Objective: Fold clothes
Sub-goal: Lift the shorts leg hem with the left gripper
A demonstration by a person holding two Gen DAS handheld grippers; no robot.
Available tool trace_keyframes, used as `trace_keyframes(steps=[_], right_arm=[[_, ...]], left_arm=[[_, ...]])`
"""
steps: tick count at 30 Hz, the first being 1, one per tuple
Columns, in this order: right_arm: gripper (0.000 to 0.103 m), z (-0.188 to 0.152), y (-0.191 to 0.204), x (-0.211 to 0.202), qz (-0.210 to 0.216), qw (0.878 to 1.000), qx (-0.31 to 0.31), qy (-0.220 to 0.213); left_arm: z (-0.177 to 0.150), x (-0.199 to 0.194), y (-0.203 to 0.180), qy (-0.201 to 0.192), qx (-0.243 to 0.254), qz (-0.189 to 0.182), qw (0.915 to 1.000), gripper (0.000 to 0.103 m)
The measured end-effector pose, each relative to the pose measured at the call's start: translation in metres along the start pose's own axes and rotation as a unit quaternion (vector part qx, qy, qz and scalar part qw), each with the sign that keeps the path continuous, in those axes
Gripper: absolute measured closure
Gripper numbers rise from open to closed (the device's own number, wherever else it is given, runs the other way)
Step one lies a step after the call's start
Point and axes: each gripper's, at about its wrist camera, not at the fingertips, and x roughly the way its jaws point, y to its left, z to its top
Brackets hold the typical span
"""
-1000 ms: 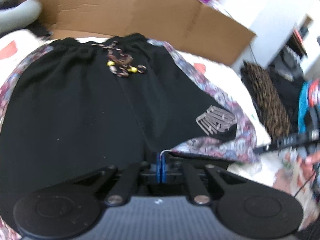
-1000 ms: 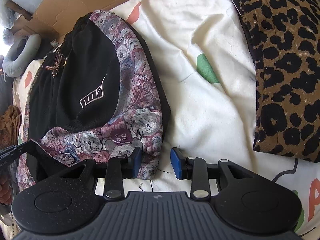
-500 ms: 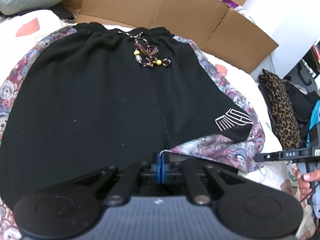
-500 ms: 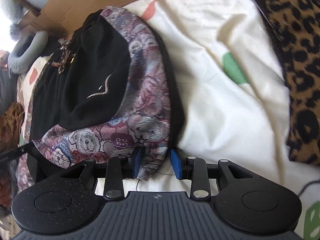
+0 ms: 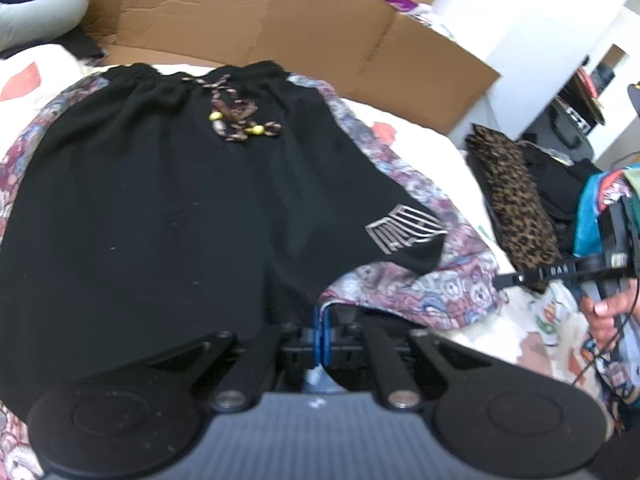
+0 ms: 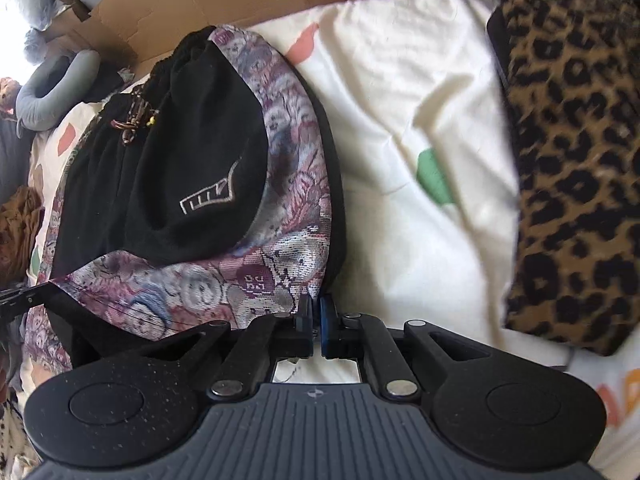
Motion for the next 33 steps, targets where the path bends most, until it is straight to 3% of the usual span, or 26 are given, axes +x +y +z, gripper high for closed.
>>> trace_keyframes(steps=[8,13,16,22,33], right_arm=[[0.103,0.011,-0.008,-0.050,-0.037,0.999,-0.008,-0.020],[0.103,0.019,-0.021,-0.066,-0.068,0.997,-0.009,-0.035],[0.103,0.022,-0.031,-0.064,-0.083,0.996,-0.009,-0.036],[0.103,0.019,-0.044,-0.047,-0.110,0.993,-0.017,-0.035],[0.103,0.016,-0.062,-0.017,-0.128,0.991,-0.013,-0.036]], left_arm=[[-0.001,-0.009,-0.036,0.003,0.029,-0.065,0.9974,0.101],[-0.006,-0.003,-0.053,0.031,0.047,-0.121,0.9911,0.100],[-0.013,0.005,-0.058,0.050,0.051,-0.132,0.9886,0.099],[-0.020,0.008,-0.056,0.068,0.039,-0.127,0.9887,0.089],[-0.029,0.020,-0.036,0.096,0.005,-0.079,0.9922,0.089]])
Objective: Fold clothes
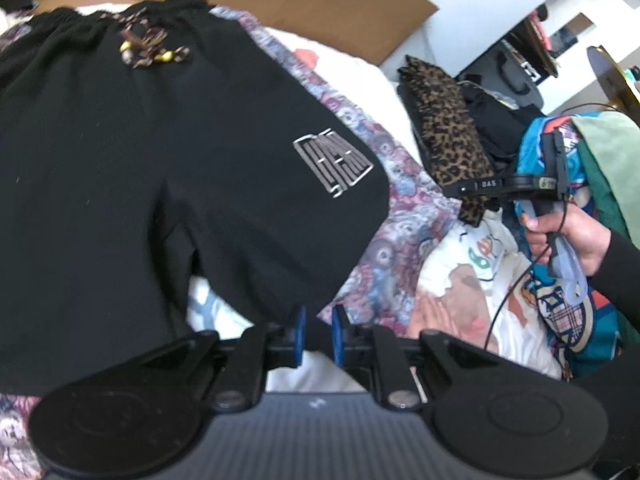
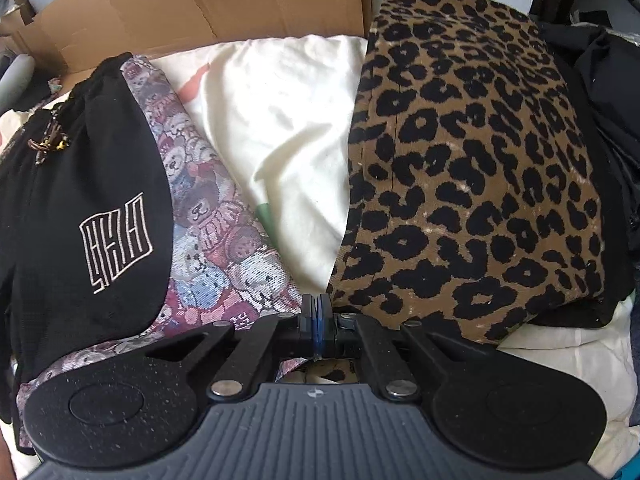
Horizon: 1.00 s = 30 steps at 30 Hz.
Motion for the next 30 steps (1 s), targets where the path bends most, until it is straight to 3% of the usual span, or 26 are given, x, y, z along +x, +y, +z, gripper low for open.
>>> trace_keyframes(steps=[7,17,22,24,26,30], right_arm=[[0.102,-0.002,-0.008,0.000,0.024,0.999,0.041,-0.010],[0.090,-0.020,-0.032,-0.012,0.041,0.993,0.105,-0.042],[0.090,-0.023,-0.039,-0.007,0.055,0.989,0.132,-0.045],[0.090,-0.024,-0.038,-0.005,0.060,0.988,0.134,-0.045],[0.090,-0.024,-0.036,-0.004,0.063,0.988,0.134,-0.045],[0.090,-0.026,-0.032,-0.003,0.067,0.988,0.128,-0.049]], left_arm=[[-0.010,0.019,0.006,0.025,-0.025,-0.003,0.9994,0.089],[-0.012,0.035,0.016,0.031,-0.076,-0.032,0.9961,0.064],[-0.013,0.046,0.017,0.046,-0.093,-0.045,0.9936,0.062],[-0.014,0.053,0.017,0.056,-0.100,-0.054,0.9920,0.069],[-0.015,0.058,0.016,0.068,-0.103,-0.056,0.9908,0.102],[-0.014,0.053,0.014,0.073,-0.087,-0.036,0.9929,0.102]])
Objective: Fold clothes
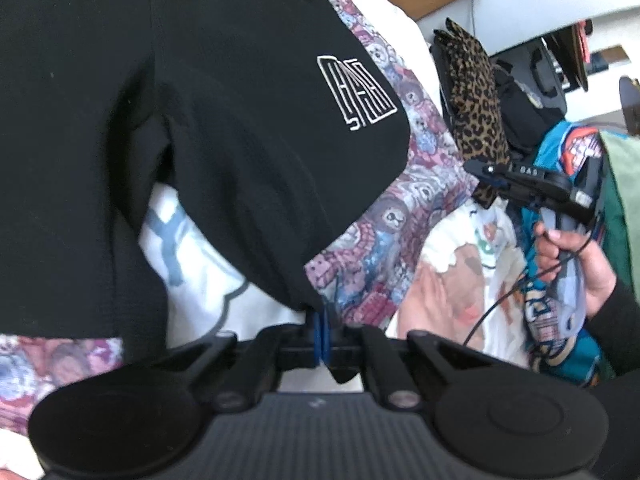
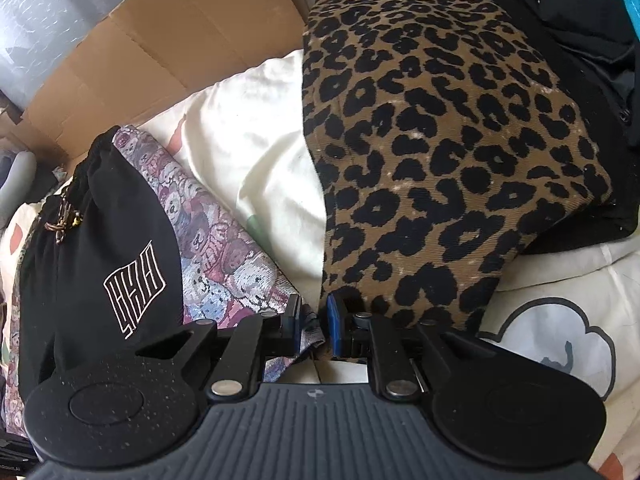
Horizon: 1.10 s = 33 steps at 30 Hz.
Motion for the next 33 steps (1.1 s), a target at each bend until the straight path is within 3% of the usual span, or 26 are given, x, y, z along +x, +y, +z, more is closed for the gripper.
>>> trace_keyframes(steps=[10,14,24,33], right_arm=[[0.084,-0.015,0.007,0.008,0.023,1.000,-0.004,-0.008],[0.076,-0.023,0.003,0.007,0.028,0.999,-0.001,-0.014],[0.073,-0.037,-0.015,0.017,0.058,0.998,0.022,-0.026],[0.073,-0.037,0.003,0.010,0.033,0.998,-0.033,-0.049]], left_arm=[[0.005,-0.008,0.001,0.016,0.012,0.047,0.9987,0.102],[0.009,-0.007,0.000,0.023,0.015,0.057,0.9980,0.102],[0.009,0.002,-0.006,0.037,0.032,0.073,0.9961,0.102],[0.007,0.003,-0.009,0.037,0.047,0.075,0.9953,0.102]])
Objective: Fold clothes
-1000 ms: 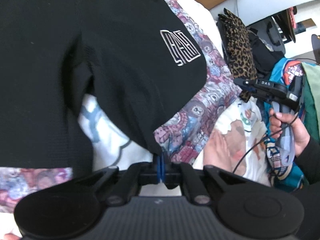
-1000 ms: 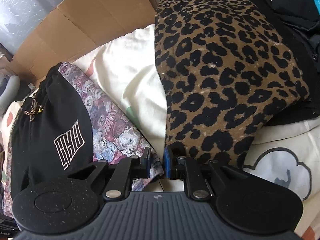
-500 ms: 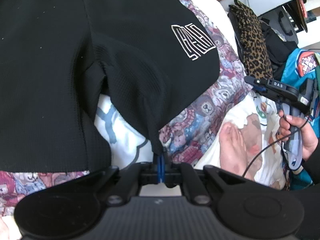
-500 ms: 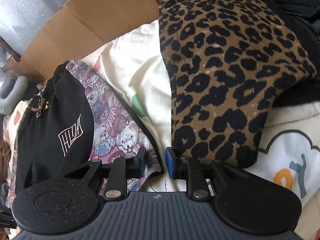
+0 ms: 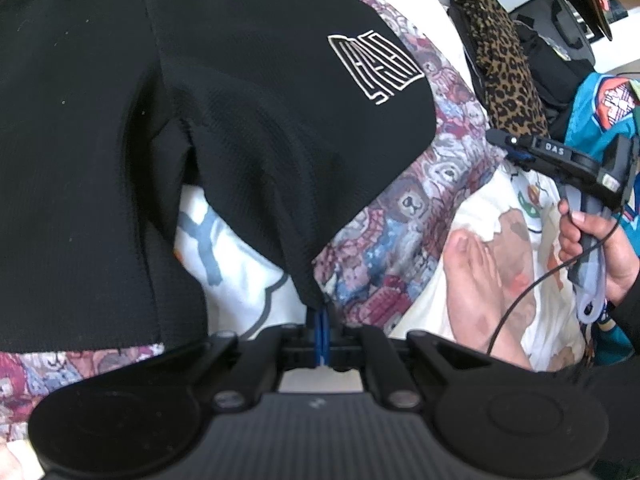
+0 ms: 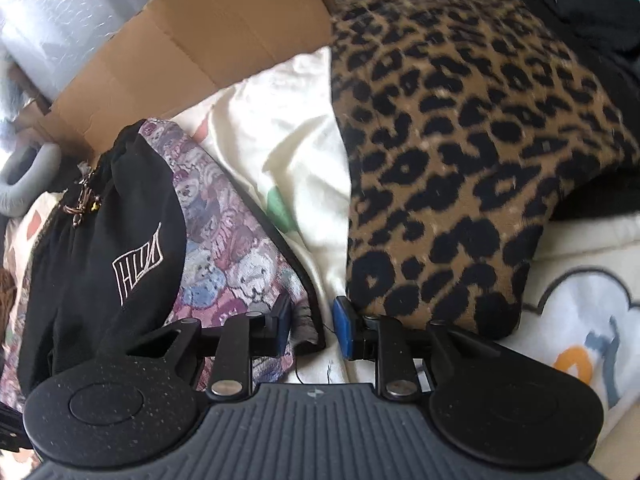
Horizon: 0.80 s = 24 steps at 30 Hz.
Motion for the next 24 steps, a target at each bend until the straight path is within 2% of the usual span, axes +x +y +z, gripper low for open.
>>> trace_keyframes(steps=[6,15,16,17,19,24], right_arm=[[0.073,0.010,0.009,0.004,0.009,1.000,-0.020,-0.008],[0.075,0.013,0.022,0.015,0.019,0.998,-0.053,0.013],[0.079,0.013,0.023,0.014,0.018,0.998,-0.058,0.015],[0.090,0.012,0.024,0.013,0.016,0.998,-0.065,0.019],[0.098,0.012,0.027,0.010,0.004,0.997,-0.075,0.028],[0.102,0.021,0.033,-0.006,-0.002,0.997,-0.068,0.030]], left_arm=[[-0.001,0.000,0.003,-0.003,-0.007,-0.007,0.9999,0.102],[-0.001,0.000,0.004,-0.006,-0.013,-0.015,0.9998,0.102],[-0.001,0.000,0.004,-0.006,-0.013,-0.016,0.9998,0.102],[-0.001,-0.001,0.004,-0.006,-0.013,-0.017,0.9997,0.102],[-0.001,-0.002,0.003,-0.006,-0.013,-0.020,0.9997,0.102],[0.001,-0.010,0.002,-0.007,-0.013,-0.028,0.9995,0.102]])
